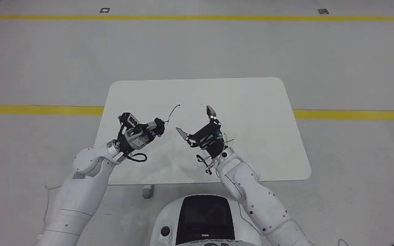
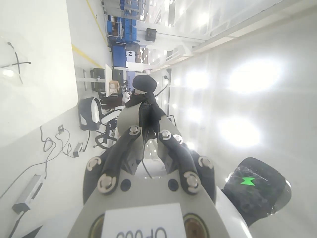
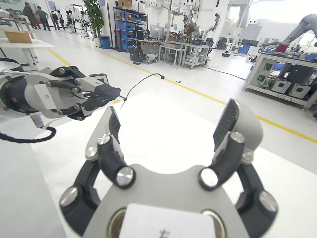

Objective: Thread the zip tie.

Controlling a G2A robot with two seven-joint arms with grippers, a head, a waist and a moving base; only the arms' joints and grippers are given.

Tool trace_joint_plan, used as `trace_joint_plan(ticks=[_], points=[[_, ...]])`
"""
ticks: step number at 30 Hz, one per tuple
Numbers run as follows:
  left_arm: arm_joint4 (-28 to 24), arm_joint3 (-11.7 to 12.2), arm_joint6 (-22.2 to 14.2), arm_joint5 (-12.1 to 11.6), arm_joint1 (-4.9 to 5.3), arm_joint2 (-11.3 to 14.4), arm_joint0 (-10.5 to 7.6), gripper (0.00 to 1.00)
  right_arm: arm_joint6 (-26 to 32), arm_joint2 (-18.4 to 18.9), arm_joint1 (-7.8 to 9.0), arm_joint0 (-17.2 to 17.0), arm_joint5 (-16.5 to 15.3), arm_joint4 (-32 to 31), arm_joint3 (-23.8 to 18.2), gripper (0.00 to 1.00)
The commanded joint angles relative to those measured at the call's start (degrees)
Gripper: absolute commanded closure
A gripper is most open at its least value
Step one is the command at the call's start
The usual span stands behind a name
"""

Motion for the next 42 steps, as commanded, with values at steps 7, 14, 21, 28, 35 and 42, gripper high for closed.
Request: trace_joint_plan(ticks=[7,14,21,28,35,42], points=[[-14.9,2.4,-2.0,15.6,-0.36,0.9,-1.71,1.0,-4.9,-10.7,4.66,9.4,10.0,0.0,7.5,0.0],[-13.0,2.1,-2.1,14.9,-0.21,0.8,-2.75,1.0,-6.9,-13.9,5.77,11.6,13.8,0.0,9.0,0.0],[-21.1,3.0,-1.0,20.6,-0.62,1.5,-2.88,1.0,-9.3,-16.0,6.45,13.1,14.9,0.0,10.3,0.0],[-26.4,4.1,-1.2,25.3,-0.79,2.2,-3.53,1.0,-12.4,-18.3,6.5,13.9,17.7,0.0,11.1,0.0],[-28.0,4.3,-1.5,25.3,-0.65,3.1,-3.38,1.0,-13.7,-19.3,6.16,13.9,18.7,0.0,11.2,0.51],[-28.0,4.3,-1.5,25.3,-0.65,3.1,-3.38,1.0,-13.2,-19.9,5.49,14.4,18.4,0.0,11.9,0.53]])
